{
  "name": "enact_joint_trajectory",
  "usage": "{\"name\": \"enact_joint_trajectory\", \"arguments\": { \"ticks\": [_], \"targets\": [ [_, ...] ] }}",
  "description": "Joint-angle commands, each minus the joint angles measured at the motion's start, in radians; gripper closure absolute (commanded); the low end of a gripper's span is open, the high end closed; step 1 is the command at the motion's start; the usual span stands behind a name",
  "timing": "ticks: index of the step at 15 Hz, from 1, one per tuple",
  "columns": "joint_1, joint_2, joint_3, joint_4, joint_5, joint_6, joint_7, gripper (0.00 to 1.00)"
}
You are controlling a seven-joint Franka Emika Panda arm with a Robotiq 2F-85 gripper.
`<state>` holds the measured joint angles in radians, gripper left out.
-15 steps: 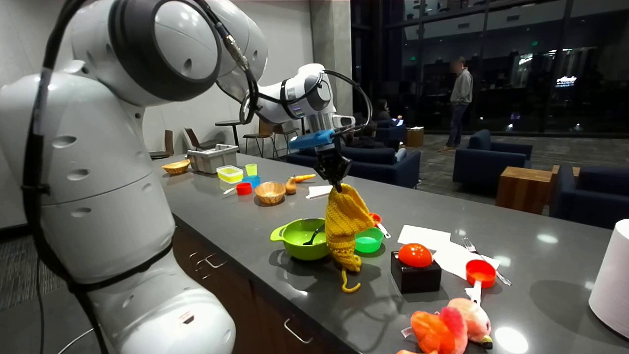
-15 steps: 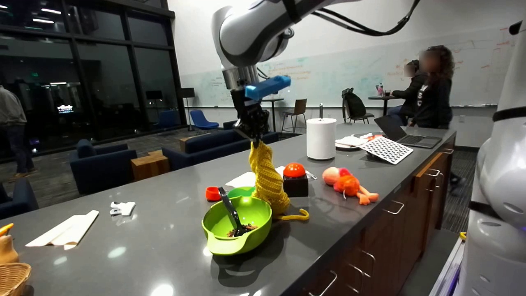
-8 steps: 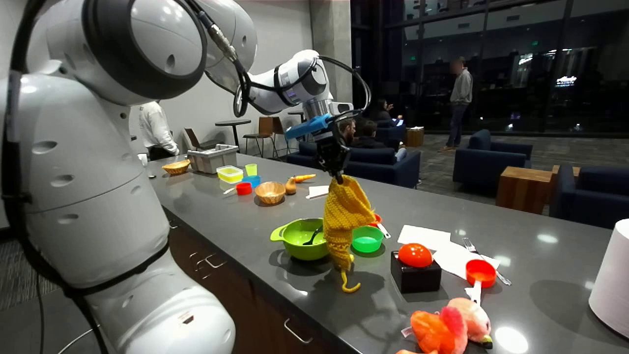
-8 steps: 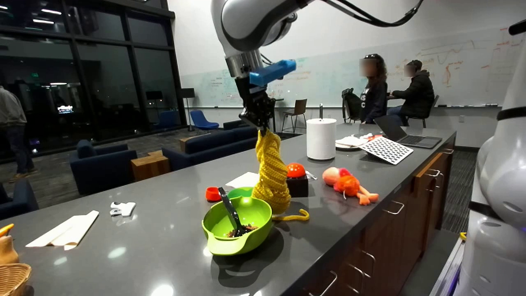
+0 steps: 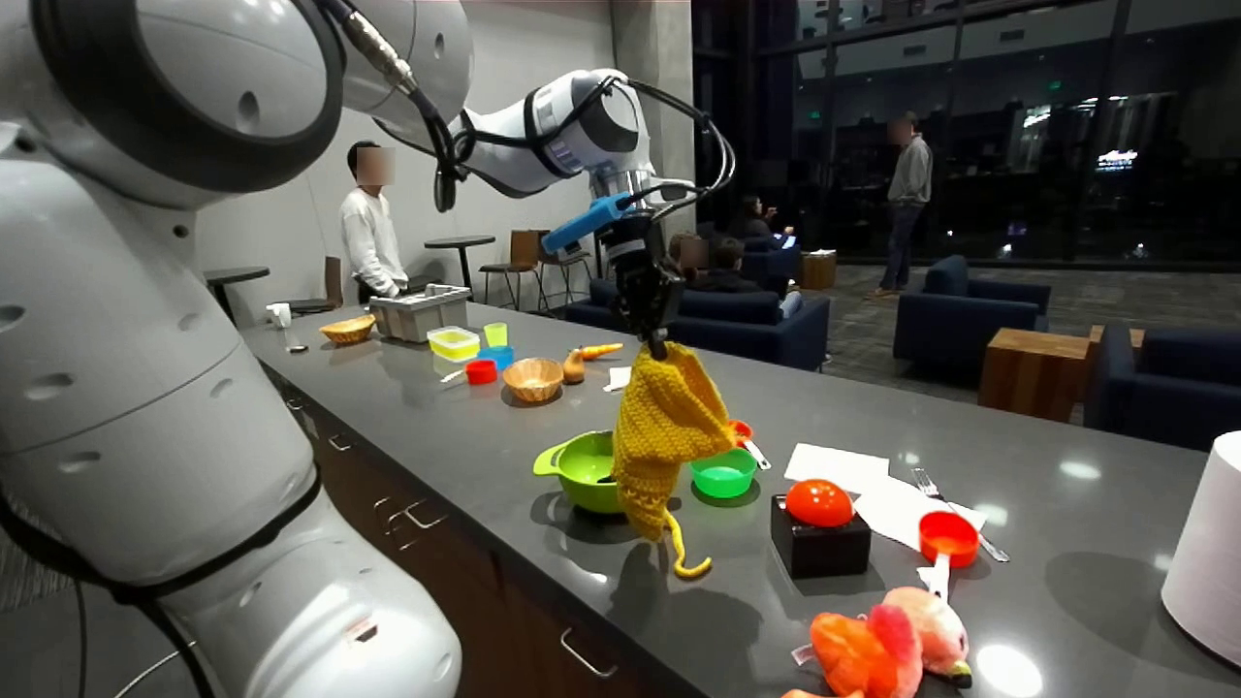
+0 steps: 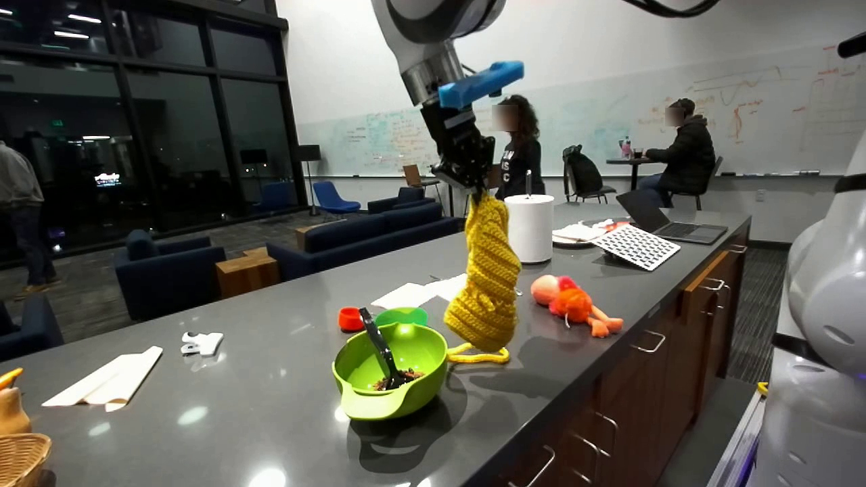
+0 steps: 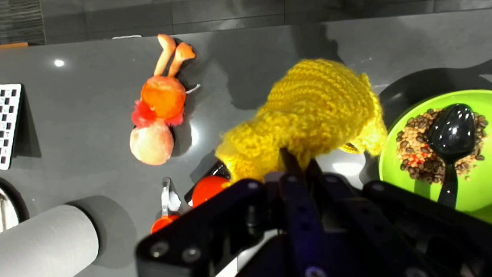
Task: Fold the yellow cloth in half from left to right.
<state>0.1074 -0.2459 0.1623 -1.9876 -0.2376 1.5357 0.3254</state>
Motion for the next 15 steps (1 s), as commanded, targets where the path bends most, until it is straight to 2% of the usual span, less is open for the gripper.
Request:
{"name": "enact_joint_trajectory", "arguments": {
  "ticks": [1,10,15],
  "targets": [
    [-0.016,-0.053,-0.023,-0.050,0.090,-0.028,0.009,0.99],
    [-0.054,-0.052,-0.080,-0.201,0.389,0.030,0.006,0.99],
    [-0.097,-0.054,-0.116,-0.279,0.465,0.024,0.005,0.99]
  ]
}}
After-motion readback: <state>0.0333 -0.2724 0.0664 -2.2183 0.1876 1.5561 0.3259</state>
